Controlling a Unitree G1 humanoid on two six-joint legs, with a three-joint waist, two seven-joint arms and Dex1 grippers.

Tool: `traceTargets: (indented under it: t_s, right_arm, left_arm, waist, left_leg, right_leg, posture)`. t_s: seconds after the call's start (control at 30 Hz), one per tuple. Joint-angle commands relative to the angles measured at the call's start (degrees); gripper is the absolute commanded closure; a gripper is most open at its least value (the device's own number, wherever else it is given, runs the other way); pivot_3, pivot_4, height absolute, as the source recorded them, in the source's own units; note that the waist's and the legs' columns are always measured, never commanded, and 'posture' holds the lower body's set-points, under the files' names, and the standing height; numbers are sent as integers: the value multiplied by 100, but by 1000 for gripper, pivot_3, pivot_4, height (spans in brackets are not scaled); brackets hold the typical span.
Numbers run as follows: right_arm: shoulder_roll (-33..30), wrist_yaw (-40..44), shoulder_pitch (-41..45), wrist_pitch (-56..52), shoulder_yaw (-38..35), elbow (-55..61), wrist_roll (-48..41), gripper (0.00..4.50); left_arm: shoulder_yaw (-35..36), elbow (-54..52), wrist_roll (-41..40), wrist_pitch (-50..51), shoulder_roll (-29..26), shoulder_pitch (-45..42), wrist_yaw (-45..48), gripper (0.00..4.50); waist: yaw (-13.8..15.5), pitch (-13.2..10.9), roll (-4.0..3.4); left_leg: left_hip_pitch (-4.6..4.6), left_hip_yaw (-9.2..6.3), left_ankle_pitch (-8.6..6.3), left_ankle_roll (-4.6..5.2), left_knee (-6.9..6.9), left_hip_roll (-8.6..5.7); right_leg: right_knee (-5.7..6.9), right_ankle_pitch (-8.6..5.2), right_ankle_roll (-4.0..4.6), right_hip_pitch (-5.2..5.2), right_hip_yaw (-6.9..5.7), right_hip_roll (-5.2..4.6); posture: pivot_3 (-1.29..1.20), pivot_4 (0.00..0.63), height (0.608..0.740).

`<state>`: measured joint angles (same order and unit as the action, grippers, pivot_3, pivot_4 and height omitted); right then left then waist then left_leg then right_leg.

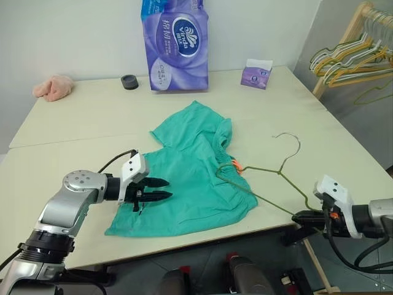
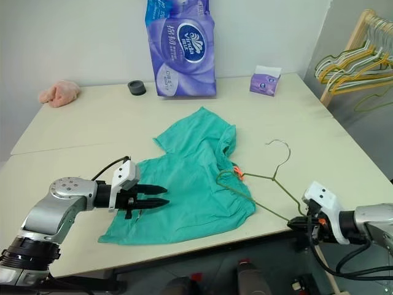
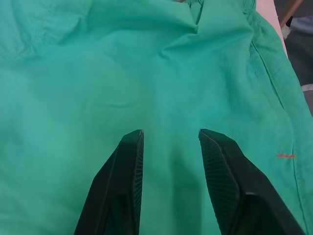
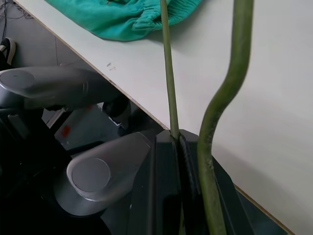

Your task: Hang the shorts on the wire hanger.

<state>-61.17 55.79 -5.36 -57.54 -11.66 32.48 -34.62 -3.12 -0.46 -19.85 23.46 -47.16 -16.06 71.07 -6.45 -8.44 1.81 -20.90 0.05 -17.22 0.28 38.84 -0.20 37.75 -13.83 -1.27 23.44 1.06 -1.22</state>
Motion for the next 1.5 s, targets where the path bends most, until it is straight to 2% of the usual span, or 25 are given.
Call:
traceTargets:
  t_s: [0.03,0.2,0.5,0.9,1.07,1.3,1.4,1.5]
  right_arm:
    - [163,-259,204,20,-269,-3,-101,4500]
    - [412,-705,475,188,-372,-570,151,4500]
    - [670,-887,1143,459,563,-945,526,4500]
    - [1013,-1183,1832,371,1329,-1370,895,4500]
    - [1167,-1405,2291,81,1501,-1789,1068,4500]
    - [950,-936,2508,-351,1741,-1738,892,4500]
    - [1233,-937,2654,-967,1682,-1590,510,4500]
    - [1814,-1197,2907,-1769,1522,-1599,147,4500]
  left_arm:
    - [11,-204,0,-20,8,25,-57,2621]
    - [-26,-229,-1,-25,32,48,-68,2621]
    - [-91,-99,51,-133,121,-17,-54,2621]
    - [-31,-30,68,-224,130,24,-70,2621]
    - [-54,83,100,-325,154,-21,-62,2621]
    - [-49,238,154,-493,215,-47,-106,2621]
    - [-30,276,174,-537,252,-55,-144,2621]
    - [-13,305,182,-562,282,-79,-194,2621]
  waist:
    - [-1,-1,2]
    - [0,-3,4]
    - [-14,-6,-2]
    - [-14,-6,-3]
    - [-10,-7,-5]
    - [-8,-7,-5]
    - [-11,-6,-5]
    - [-51,-5,-4]
  left_leg:
    - [0,0,0,0,0,0]
    - [-1,1,0,0,0,0]
    - [0,0,0,0,-2,3]
    - [-1,1,0,0,-1,3]
    - [-1,2,0,0,0,3]
    - [-3,-2,0,0,-1,3]
    - [-3,-2,0,0,-1,3]
    - [-1,-2,0,0,-1,5]
  right_leg:
    - [0,0,0,0,0,0]
    - [-1,0,0,0,1,0]
    - [1,0,1,2,0,2]
    - [2,1,1,3,2,0]
    - [2,1,2,4,2,-1]
    - [1,2,4,5,-2,-3]
    - [2,2,3,5,-1,-3]
    - [8,2,3,5,1,-2]
  posture:
    - [-219,129,740]
    - [-224,131,740]
    - [-219,126,740]
    - [-208,122,740]
    - [-208,118,740]
    - [-207,112,740]
    - [-205,110,740]
    - [-203,108,740]
